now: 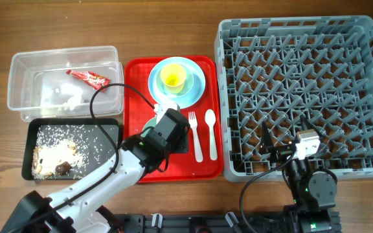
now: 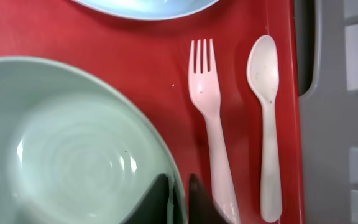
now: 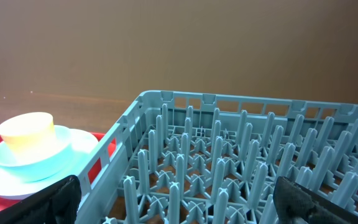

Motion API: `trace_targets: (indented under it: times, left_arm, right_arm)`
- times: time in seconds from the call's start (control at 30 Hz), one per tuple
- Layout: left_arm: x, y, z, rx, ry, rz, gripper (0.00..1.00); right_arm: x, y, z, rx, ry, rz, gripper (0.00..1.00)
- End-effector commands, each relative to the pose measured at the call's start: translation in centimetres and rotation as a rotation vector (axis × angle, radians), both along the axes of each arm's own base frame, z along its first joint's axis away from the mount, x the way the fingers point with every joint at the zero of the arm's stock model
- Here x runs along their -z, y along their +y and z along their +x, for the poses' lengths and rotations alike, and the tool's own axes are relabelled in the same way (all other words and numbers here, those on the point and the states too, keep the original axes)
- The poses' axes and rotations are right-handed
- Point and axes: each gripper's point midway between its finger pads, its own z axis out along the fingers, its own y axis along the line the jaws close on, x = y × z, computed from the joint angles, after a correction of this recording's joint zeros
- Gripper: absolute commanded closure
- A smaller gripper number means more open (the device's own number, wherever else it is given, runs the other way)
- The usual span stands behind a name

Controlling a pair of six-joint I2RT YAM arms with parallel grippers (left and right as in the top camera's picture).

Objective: Sort waste into correct bins and load items into the dishwasher rack
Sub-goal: 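Set the emptied green bowl back on the red tray, then raise the left gripper and park it above the clear bin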

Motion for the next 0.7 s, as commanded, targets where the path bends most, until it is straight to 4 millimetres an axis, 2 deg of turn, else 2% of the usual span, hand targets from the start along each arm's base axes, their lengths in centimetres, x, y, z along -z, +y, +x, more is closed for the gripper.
trace_targets:
  times: [0.0,0.07,0.17,0.27,0.4,0.5,0.57,0.67]
  left_arm:
    - [0.2,0.1,0.2,-0.008,-0.003,0.015,0.65]
    - [-0.3,-0.1,0.4,-0.008,-0.014,0.006,0.61]
    - [-2.4,-0.2,1.2,0.062,-0.076,0.025,0.61]
    - [-5.6,1.4,3.1,0.059,-0.117,0.056,0.63]
    - [-9.4,5.6,6.2,-0.085,-0.124,0.065,0.69]
    - [-11.6,10.3,9.1,-0.203,-0.178,0.080,0.71]
    - [-11.8,13.3,10.4,-0.283,-0.197,0.087,0.76]
    - [-11.0,17.4,11.3,-0.396,-0.173,0.105,0.82]
  right_arm:
    - [-0.1,0.0,0.0,0.003,-0.006,0.008,0.00]
    - [-0.1,0.0,0.0,0.003,-0.006,0.008,0.00]
    - [-0.1,0.0,0.0,0.003,-0.006,0.008,0.00]
    - [-0.1,0.0,0.0,0.003,-0.006,0.008,0.00]
    - [-0.1,0.0,0.0,0.003,-0.006,0.008,0.01]
    - [-0.1,0.0,0.0,0.003,-0.006,0.008,0.00]
    - [-0.1,0.0,0.0,0.003,-0.006,0.008,0.00]
    - [-0.1,0.0,0.0,0.003,-0.006,0.008,0.00]
